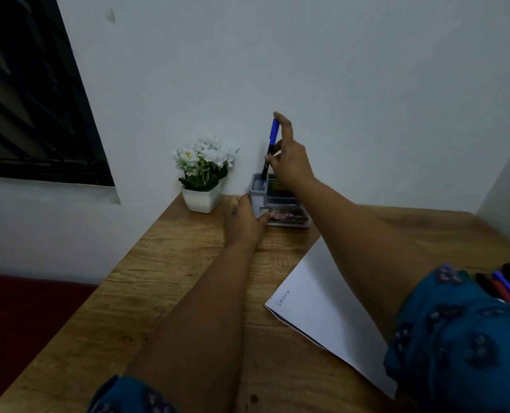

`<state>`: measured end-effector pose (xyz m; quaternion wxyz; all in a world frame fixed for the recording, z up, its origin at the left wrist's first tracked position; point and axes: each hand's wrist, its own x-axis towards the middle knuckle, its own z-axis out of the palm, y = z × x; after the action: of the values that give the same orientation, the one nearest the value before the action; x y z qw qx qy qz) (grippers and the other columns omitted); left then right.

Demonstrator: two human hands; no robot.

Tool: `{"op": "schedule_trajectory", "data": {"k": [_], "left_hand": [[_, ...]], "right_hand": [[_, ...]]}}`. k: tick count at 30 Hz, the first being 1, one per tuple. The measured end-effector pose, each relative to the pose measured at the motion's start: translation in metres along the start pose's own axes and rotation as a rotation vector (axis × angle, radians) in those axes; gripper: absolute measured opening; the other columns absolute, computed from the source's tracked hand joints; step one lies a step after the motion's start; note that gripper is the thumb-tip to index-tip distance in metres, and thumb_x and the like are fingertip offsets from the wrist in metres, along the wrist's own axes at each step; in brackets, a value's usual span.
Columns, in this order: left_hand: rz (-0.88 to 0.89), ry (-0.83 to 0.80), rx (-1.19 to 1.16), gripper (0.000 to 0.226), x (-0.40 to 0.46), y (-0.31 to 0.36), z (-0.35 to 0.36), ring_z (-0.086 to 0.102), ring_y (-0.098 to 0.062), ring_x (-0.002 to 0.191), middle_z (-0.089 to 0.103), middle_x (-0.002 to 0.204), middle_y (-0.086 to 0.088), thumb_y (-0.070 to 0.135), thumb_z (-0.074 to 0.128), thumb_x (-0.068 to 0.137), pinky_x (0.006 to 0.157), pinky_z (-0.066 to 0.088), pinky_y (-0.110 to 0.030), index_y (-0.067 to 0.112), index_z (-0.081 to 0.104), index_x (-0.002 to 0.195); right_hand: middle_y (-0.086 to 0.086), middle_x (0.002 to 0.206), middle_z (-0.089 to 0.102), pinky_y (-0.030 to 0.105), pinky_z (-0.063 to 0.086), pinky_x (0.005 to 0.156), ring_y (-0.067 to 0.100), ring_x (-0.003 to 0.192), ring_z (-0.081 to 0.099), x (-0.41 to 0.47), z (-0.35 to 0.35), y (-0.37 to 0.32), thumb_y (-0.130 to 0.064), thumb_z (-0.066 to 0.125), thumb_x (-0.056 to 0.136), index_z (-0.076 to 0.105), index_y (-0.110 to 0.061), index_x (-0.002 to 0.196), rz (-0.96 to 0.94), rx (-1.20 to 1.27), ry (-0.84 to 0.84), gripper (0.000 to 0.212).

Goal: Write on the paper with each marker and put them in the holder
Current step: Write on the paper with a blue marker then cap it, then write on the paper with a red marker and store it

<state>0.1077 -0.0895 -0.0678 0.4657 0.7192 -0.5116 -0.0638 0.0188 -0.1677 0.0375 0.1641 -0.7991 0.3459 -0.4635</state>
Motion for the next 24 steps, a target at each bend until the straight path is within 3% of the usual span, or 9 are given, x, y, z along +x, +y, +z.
{"op": "schedule_trajectory", "data": {"k": [4, 8, 12, 15, 18, 21, 24], "left_hand": [[-0.02, 0.009, 0.053, 0.056, 0.005, -0.002, 0.003, 0.048, -0.029, 0.116, 0.05, 0.125, -0.014, 0.047, 0.07, 0.081, 0.093, 0.046, -0.043, 0.009, 0.054, 0.119], [-0.018, 0.003, 0.03, 0.054, 0.006, -0.004, 0.004, 0.052, -0.027, 0.114, 0.057, 0.124, -0.012, 0.044, 0.07, 0.082, 0.091, 0.047, -0.041, 0.011, 0.054, 0.122], [-0.016, 0.0, -0.023, 0.055, 0.006, -0.005, 0.004, 0.055, -0.025, 0.114, 0.062, 0.124, -0.008, 0.043, 0.071, 0.082, 0.089, 0.048, -0.037, 0.014, 0.054, 0.125], [-0.044, -0.006, -0.013, 0.086, 0.003, -0.004, 0.001, 0.034, -0.028, 0.136, 0.042, 0.146, -0.01, 0.05, 0.073, 0.078, 0.107, 0.036, -0.04, 0.012, 0.034, 0.145], [-0.023, 0.057, 0.0, 0.104, -0.005, 0.004, -0.006, 0.018, -0.031, 0.141, 0.024, 0.154, -0.013, 0.06, 0.07, 0.074, 0.111, 0.027, -0.042, 0.011, 0.018, 0.151], [0.126, 0.247, 0.023, 0.079, -0.021, 0.022, -0.015, 0.032, -0.031, 0.128, 0.038, 0.14, -0.018, 0.056, 0.061, 0.085, 0.102, 0.036, -0.044, 0.006, 0.035, 0.14], [0.289, 0.345, 0.039, 0.041, -0.042, 0.056, -0.016, 0.042, -0.031, 0.111, 0.049, 0.12, -0.016, 0.039, 0.056, 0.092, 0.091, 0.043, -0.044, 0.008, 0.053, 0.117]], "right_hand": [[0.02, 0.092, 0.066, 0.046, 0.055, 0.079, 0.033, 0.08, 0.065, 0.005, 0.016, 0.012, 0.003, 0.06, 0.089, 0.027, -0.026, 0.15, 0.026, -0.169, -0.179, 0.076], [0.023, 0.104, 0.064, 0.049, 0.054, 0.084, 0.036, 0.088, 0.063, 0.011, 0.025, 0.012, 0.006, 0.051, 0.092, 0.037, -0.021, 0.147, 0.029, -0.247, -0.26, 0.062], [0.025, 0.116, 0.06, 0.044, 0.051, 0.09, 0.037, 0.099, 0.06, 0.015, 0.02, 0.009, 0.012, 0.044, 0.089, 0.014, -0.025, 0.157, 0.08, -0.333, -0.353, 0.083], [0.024, 0.122, 0.058, 0.043, 0.049, 0.095, 0.035, 0.107, 0.057, 0.011, 0.003, -0.001, 0.017, 0.048, 0.084, 0.002, -0.029, 0.157, 0.07, -0.333, -0.318, 0.097], [0.017, 0.126, 0.057, 0.027, 0.045, 0.092, 0.027, 0.111, 0.056, -0.005, -0.036, -0.014, 0.016, 0.046, 0.089, 0.031, -0.022, 0.152, 0.041, -0.189, -0.128, 0.075], [0.012, 0.115, 0.065, 0.019, 0.04, 0.083, 0.024, 0.103, 0.062, -0.037, -0.103, -0.012, -0.004, 0.058, 0.094, 0.064, -0.01, 0.123, 0.072, -0.278, -0.107, 0.031], [0.01, 0.105, 0.071, 0.019, 0.041, 0.076, 0.019, 0.092, 0.065, -0.083, -0.183, -0.002, -0.012, 0.071, 0.087, 0.074, -0.01, 0.106, 0.288, -0.457, -0.262, 0.02]]}}
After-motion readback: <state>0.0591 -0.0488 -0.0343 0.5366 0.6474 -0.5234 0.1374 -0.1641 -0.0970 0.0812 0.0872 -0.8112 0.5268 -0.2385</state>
